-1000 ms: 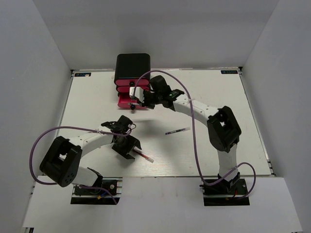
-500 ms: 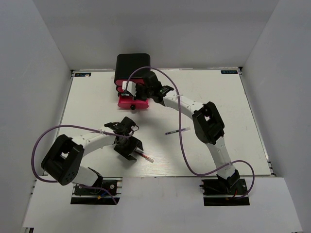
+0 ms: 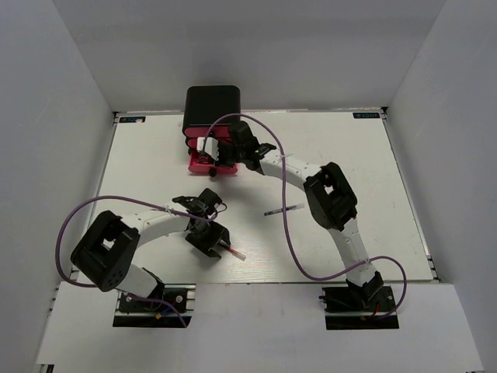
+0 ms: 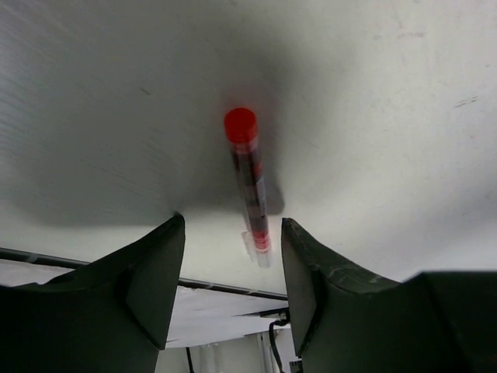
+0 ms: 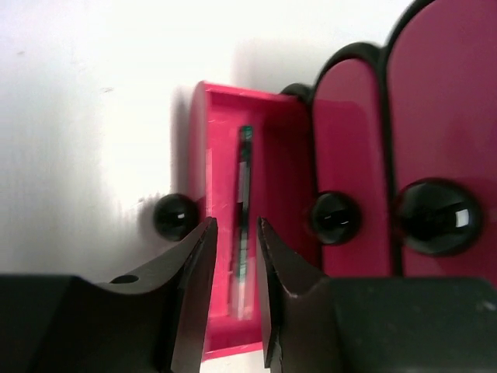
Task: Sort the stationery into containers
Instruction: Place the stationery into the container, then grab a piece of stationery with the left arm, then place the stationery into the container
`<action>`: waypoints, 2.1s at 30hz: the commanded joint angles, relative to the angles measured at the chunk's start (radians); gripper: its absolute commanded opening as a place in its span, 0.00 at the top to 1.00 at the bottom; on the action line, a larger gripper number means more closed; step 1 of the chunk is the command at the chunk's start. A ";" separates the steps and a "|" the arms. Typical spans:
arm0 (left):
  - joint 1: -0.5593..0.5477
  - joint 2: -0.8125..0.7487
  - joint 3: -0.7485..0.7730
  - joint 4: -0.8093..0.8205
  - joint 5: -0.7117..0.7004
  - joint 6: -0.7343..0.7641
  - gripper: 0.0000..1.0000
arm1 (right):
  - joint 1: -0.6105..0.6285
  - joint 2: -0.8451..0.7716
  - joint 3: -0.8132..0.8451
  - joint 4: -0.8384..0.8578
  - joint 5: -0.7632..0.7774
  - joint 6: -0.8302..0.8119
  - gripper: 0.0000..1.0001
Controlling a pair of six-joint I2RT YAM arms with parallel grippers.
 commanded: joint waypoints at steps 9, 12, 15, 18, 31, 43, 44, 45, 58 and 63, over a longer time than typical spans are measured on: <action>-0.051 0.047 0.060 -0.031 -0.075 -0.026 0.58 | -0.079 -0.390 -0.359 0.205 -0.130 0.210 0.66; -0.051 0.088 0.060 -0.016 -0.075 -0.026 0.60 | -0.117 -0.493 -0.477 0.215 -0.150 0.232 0.57; -0.062 0.113 0.060 0.006 -0.075 -0.026 0.72 | -0.138 -0.582 -0.570 0.199 -0.118 0.235 0.10; -0.062 0.125 0.079 0.006 -0.075 -0.026 0.85 | -0.167 -0.617 -0.611 0.137 0.017 0.279 0.10; 0.021 0.030 0.334 0.035 -0.409 -0.017 1.00 | -0.318 -0.817 -0.926 -0.071 -0.205 0.150 1.00; 0.173 0.286 0.641 0.123 -0.434 -0.133 1.00 | -0.326 -0.884 -1.015 -0.100 -0.190 0.086 0.83; 0.173 0.300 0.656 0.132 -0.423 -0.133 1.00 | -0.326 -0.890 -1.022 -0.101 -0.189 0.084 0.83; 0.188 0.327 0.671 0.132 -0.423 -0.144 1.00 | -0.327 -0.897 -1.026 -0.101 -0.189 0.086 0.83; 0.271 0.421 0.705 0.198 -0.343 -0.225 0.95 | -0.336 -0.895 -1.048 -0.101 -0.184 0.074 0.64; 0.280 0.445 0.761 0.166 -0.343 -0.225 0.53 | -0.336 -0.878 -1.035 -0.110 -0.179 0.042 0.62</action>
